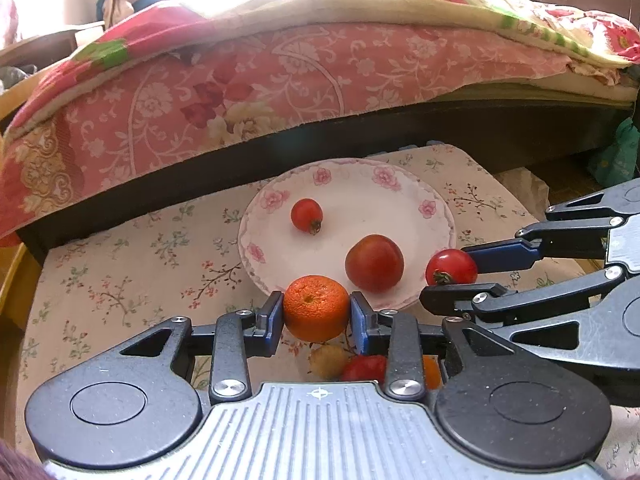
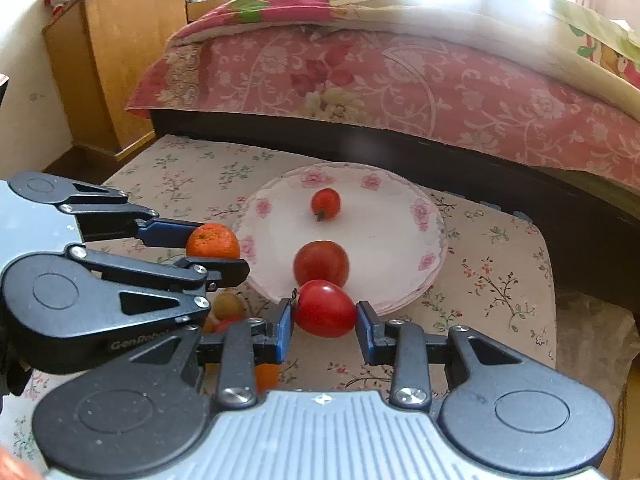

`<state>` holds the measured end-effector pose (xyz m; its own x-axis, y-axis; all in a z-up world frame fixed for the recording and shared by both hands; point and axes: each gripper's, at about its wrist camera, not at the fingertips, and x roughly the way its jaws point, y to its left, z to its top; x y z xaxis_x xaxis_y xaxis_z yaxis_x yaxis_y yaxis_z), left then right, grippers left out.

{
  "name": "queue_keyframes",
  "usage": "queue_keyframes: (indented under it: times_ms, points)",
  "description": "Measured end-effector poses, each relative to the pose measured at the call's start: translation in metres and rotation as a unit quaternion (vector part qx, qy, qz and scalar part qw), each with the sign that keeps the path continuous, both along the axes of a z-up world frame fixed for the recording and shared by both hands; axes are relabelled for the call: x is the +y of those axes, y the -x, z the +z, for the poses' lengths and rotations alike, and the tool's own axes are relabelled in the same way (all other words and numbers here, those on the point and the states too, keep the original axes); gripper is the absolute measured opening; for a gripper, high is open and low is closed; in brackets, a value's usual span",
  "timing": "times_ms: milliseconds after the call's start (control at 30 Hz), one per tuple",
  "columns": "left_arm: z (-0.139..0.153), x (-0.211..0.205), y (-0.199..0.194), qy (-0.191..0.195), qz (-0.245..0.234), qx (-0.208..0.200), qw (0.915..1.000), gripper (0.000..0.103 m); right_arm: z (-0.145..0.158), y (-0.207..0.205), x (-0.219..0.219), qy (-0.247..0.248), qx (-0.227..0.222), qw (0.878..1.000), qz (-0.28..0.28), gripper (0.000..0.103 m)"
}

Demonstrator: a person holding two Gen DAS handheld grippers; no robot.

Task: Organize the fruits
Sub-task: 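Carry the tomato and mandarin over the white plate, then open both tools to release the tomato and mandarin onto the plate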

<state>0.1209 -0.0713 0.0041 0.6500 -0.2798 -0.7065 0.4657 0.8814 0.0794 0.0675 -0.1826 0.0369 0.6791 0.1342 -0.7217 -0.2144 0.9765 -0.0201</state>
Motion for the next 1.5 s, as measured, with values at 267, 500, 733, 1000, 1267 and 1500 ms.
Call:
queue_keyframes:
  times_ms: [267,500,733,1000,1267,1500]
  points:
    - [-0.007,-0.004,-0.015,0.003,0.004,0.007,1.0,0.042,-0.007,-0.014,-0.006,0.005,0.002,1.0,-0.01,0.037]
    - [-0.012,-0.005,-0.024,0.004,0.006,0.011,0.9999,0.041,-0.012,-0.022,-0.005,0.017,0.0,1.0,-0.01,0.037]
    - [-0.017,-0.005,-0.031,0.001,0.007,0.008,0.9999,0.042,-0.016,-0.032,-0.006,0.019,0.001,1.0,-0.009,0.037]
    - [-0.019,-0.002,-0.039,0.018,0.017,0.016,0.9996,0.042,-0.013,-0.038,-0.007,0.023,-0.016,1.0,-0.005,0.037]
    - [-0.02,0.004,-0.048,0.037,0.034,0.023,0.9984,0.043,-0.009,-0.047,-0.005,0.023,-0.028,0.999,0.003,0.038]
    - [-0.019,0.007,-0.053,0.048,0.043,0.022,0.9977,0.049,-0.007,-0.053,-0.008,0.011,-0.03,0.999,-0.001,0.039]
